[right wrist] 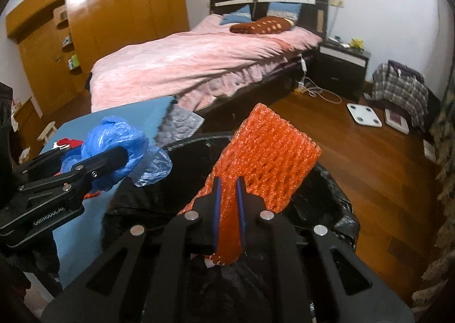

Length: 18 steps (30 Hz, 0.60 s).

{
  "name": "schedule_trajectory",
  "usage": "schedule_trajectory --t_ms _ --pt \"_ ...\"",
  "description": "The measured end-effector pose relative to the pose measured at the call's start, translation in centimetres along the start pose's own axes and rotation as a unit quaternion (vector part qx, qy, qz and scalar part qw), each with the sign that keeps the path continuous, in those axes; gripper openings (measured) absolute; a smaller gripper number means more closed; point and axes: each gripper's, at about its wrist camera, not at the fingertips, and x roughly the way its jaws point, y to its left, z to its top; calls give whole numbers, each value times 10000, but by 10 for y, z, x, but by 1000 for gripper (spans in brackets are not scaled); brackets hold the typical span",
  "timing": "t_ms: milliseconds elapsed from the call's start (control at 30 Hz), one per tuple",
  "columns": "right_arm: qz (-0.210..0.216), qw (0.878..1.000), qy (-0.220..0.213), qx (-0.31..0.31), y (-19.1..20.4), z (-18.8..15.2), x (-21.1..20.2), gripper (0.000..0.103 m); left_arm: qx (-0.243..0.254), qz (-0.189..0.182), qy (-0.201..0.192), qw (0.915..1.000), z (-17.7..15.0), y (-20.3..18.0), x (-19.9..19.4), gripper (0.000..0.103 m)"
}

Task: Collect trash
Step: 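Carry both items over the black bin and open both tools to drop them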

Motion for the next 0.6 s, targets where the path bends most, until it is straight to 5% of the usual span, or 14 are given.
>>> schedule_trajectory --t_ms 67,133,267,333,400,600 --pt "-84 9999 50 45 -6 -4 3 16 -3 -128 58 9999 1 -6 8 52" --pt "-160 9998 113 105 -12 -8 7 25 -59 -228 133 9996 1 -8 14 70" --pt "-283 9993 139 194 -21 -16 8 45 -90 -215 111 9997 1 -4 13 74" --pt "-372 9990 82 226 -22 -19 6 75 -76 -140 80 9998 -1 -1 9 78" --pt "-451 9987 -53 219 -19 -20 2 85 -84 -51 38 9999 -2 6 2 81" --pt "-270 9995 -43 183 -9 -18 3 90 -166 350 -71 9992 -5 33 -22 86"
